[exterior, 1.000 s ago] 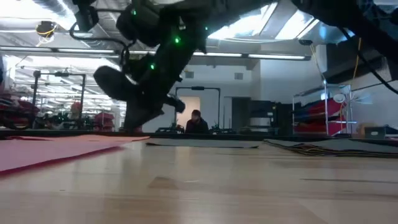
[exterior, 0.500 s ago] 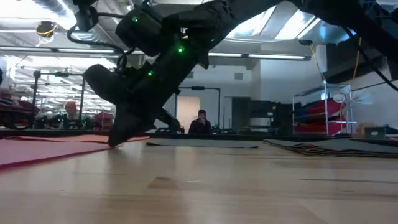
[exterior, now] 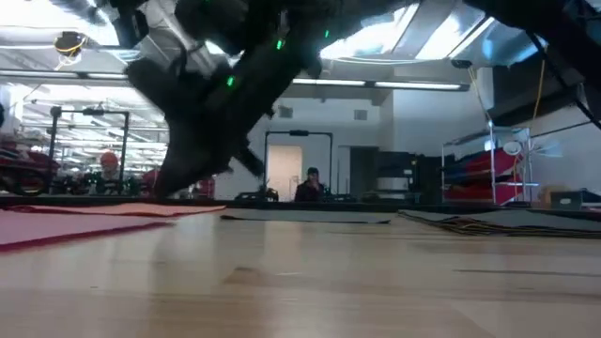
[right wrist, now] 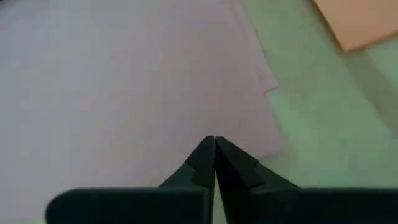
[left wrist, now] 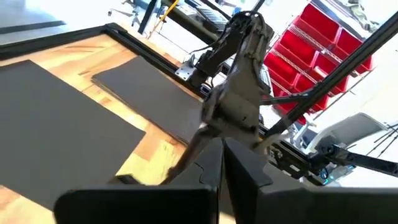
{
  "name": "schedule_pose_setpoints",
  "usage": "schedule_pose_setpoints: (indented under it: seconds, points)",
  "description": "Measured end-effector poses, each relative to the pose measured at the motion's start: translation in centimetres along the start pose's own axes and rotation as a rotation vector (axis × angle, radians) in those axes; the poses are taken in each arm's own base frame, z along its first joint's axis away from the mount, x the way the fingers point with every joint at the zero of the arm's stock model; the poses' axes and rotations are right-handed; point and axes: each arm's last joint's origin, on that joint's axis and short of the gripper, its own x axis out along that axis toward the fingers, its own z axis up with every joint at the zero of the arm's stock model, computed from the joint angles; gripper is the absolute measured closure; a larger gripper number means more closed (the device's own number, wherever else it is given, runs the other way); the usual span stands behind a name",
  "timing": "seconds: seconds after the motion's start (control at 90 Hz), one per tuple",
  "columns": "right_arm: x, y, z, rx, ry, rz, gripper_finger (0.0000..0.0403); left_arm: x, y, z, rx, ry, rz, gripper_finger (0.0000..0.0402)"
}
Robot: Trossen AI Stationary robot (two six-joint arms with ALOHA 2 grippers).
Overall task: Organize paper
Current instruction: Stack the pink color paper on top of the other pink color paper
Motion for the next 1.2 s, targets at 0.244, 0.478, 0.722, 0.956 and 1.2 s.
schedule_pose_setpoints:
  seconds: [0.244,0.478,0.722,0.956,1.2]
  points:
    - [0.9,2.3,-2.7,-0.136,0.126,0.046,0.0403,0.0,0.0,0.0,-0.006,0.0,0.0,0.0402]
    - [3.7,3.9,-3.6,-0.046,0.026,0.149,0.0403,0.0,0.0,0.0,-0.022,0.001,0.001,0.0402]
    - [4.5,3.0,-3.1,-0.007,-0.013,0.164,0.0403,0.0,0.0,0.0,-0.045,-0.003,-0.003,0.0402]
    - [4.7,2.1,-2.6,0.013,-0.029,0.149,0.0403,0.0,0.0,0.0,-0.045,0.0,0.0,0.0402]
    - [4.7,2.1,-2.6,0.008,-0.04,0.149,0.0403,0.0,0.0,0.0,-0.045,-0.003,-0.002,0.0402]
